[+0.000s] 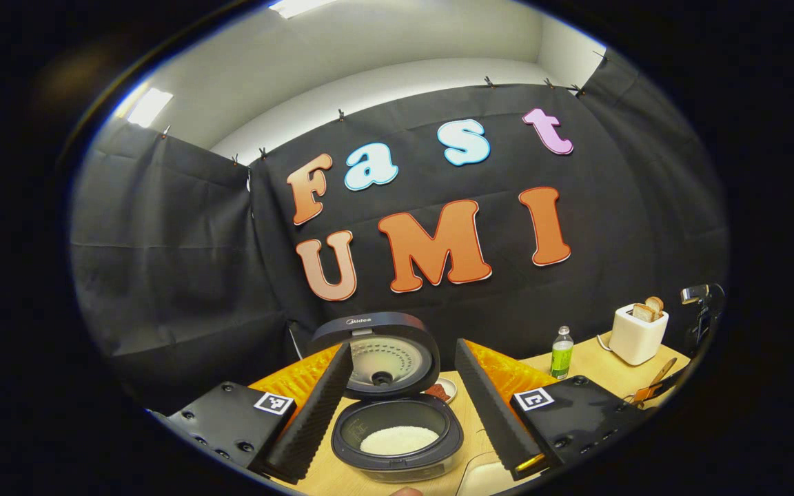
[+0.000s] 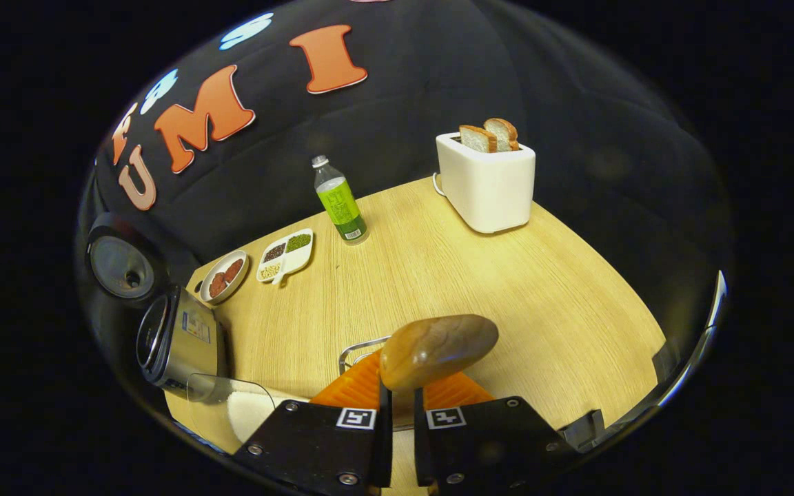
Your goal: Close the left gripper, press the button to open the rice cooker; take a wooden spoon from the chopstick holder with the right hand, scoop a spoonful of rice and pour it into the rice cooker, then put the wooden spoon back into the chopstick holder.
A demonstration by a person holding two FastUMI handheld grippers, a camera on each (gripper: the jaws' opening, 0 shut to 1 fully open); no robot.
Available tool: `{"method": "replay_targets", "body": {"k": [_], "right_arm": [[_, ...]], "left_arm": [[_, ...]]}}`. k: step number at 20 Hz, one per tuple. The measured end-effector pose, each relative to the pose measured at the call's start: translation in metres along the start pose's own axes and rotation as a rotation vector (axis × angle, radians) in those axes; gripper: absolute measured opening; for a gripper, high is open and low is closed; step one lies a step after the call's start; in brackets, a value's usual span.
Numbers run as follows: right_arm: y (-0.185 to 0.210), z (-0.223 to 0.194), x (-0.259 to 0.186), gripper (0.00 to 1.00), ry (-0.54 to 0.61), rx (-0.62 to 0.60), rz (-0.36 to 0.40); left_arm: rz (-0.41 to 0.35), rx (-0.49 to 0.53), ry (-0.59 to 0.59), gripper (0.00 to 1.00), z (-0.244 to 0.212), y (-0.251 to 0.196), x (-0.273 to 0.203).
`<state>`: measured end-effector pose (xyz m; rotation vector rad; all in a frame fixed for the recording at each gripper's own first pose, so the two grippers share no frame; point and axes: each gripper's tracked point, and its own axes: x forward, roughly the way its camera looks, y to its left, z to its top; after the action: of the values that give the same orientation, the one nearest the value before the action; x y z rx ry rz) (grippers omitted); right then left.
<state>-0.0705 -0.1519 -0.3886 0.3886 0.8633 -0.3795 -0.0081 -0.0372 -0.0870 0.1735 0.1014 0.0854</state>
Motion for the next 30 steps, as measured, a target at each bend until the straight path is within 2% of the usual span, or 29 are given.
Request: {"method": "replay_targets", "body": {"k": [2,3,4,8,9,10,12,19,22,27,29,30], "right_arm": [[0.002,0.002,-0.003,0.12,-0.009,-0.012,0.0],[0.003,0.004,-0.005,0.08,-0.019,-0.019,-0.004],[0.003,0.009,-0.007,0.12,-0.034,-0.023,-0.012],[0.009,0.026,-0.026,0.12,-0.078,-0.03,-0.021],[0.011,0.033,-0.032,0.08,-0.094,-0.027,-0.02],[0.013,0.039,-0.039,0.12,-0.112,-0.03,-0.017],[0.019,0.053,-0.054,0.13,-0.151,-0.04,-0.012],[0.059,0.087,-0.104,0.12,-0.247,-0.053,0.061],[0.09,0.082,-0.123,0.12,-0.247,-0.048,0.128],[0.14,0.051,-0.137,0.12,-0.195,-0.102,0.223],[0.156,0.035,-0.138,0.12,-0.166,-0.133,0.242],[0.162,0.025,-0.136,0.12,-0.15,-0.148,0.243]], "left_arm": [[0.007,-0.001,-0.001,0.94,-0.001,0.009,0.0],[0.01,-0.005,0.0,0.94,-0.002,0.012,0.0],[0.013,-0.008,0.001,0.94,-0.003,0.016,-0.001],[0.018,-0.023,0.006,0.94,-0.008,0.028,0.0],[0.017,-0.027,0.006,0.94,-0.008,0.03,0.0],[0.017,-0.029,0.004,0.94,-0.007,0.033,0.0],[0.017,-0.037,0.001,0.94,-0.008,0.038,0.002],[0.027,-0.072,-0.002,0.98,-0.012,0.064,0.005],[0.035,-0.082,0.005,1.0,-0.016,0.076,0.005],[0.031,-0.089,0.019,0.94,-0.026,0.086,0.003],[0.027,-0.091,0.022,1.0,-0.027,0.09,0.003],[0.027,-0.092,0.026,1.0,-0.029,0.092,0.003]]}}
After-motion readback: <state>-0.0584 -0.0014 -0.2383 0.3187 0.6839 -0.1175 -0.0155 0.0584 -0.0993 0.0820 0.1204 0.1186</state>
